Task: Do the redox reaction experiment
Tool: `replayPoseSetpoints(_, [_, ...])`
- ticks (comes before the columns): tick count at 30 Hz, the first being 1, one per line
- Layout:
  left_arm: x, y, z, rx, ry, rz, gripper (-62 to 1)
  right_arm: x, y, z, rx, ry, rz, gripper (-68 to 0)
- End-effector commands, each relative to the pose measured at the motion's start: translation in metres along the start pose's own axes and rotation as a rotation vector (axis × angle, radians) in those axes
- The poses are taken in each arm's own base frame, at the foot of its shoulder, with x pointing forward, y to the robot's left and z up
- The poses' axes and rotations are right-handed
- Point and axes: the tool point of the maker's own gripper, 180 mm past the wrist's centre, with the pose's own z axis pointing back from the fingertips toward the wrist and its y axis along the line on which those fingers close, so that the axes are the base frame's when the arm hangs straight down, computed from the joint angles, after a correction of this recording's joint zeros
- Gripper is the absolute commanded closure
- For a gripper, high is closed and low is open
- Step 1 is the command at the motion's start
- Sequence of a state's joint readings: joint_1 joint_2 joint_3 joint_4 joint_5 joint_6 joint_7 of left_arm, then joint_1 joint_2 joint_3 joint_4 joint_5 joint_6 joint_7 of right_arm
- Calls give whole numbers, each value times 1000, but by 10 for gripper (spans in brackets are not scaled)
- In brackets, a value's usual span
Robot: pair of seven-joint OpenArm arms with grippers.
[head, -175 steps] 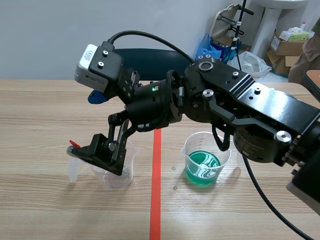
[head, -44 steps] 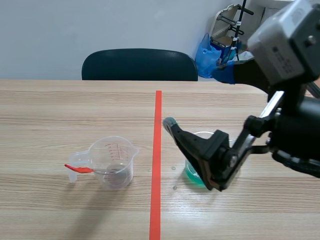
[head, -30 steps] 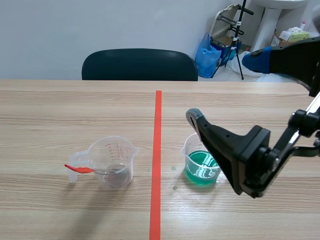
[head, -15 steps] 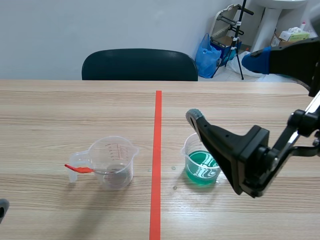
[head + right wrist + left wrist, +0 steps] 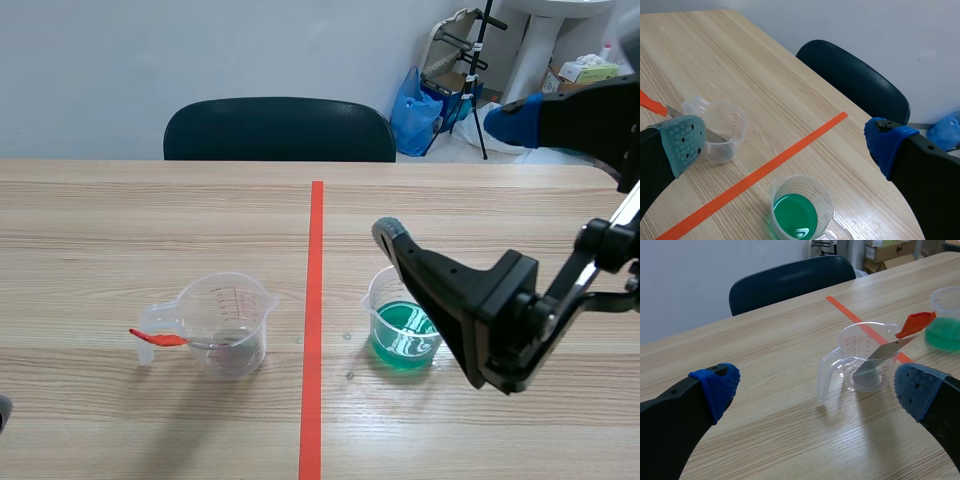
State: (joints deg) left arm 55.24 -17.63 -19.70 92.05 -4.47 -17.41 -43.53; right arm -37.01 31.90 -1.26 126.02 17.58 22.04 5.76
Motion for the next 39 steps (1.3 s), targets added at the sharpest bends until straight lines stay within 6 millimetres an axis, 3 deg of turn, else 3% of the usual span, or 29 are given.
replayPoseSetpoints(1, [9, 0, -3, -5, -34, -5, -623, 7, -2, -1, -4, -27, -5, -679])
replayPoseSetpoints(39, [16, 0, -2, -4, -71, -5, -623, 3, -2, -1, -4, -7, -1, -679])
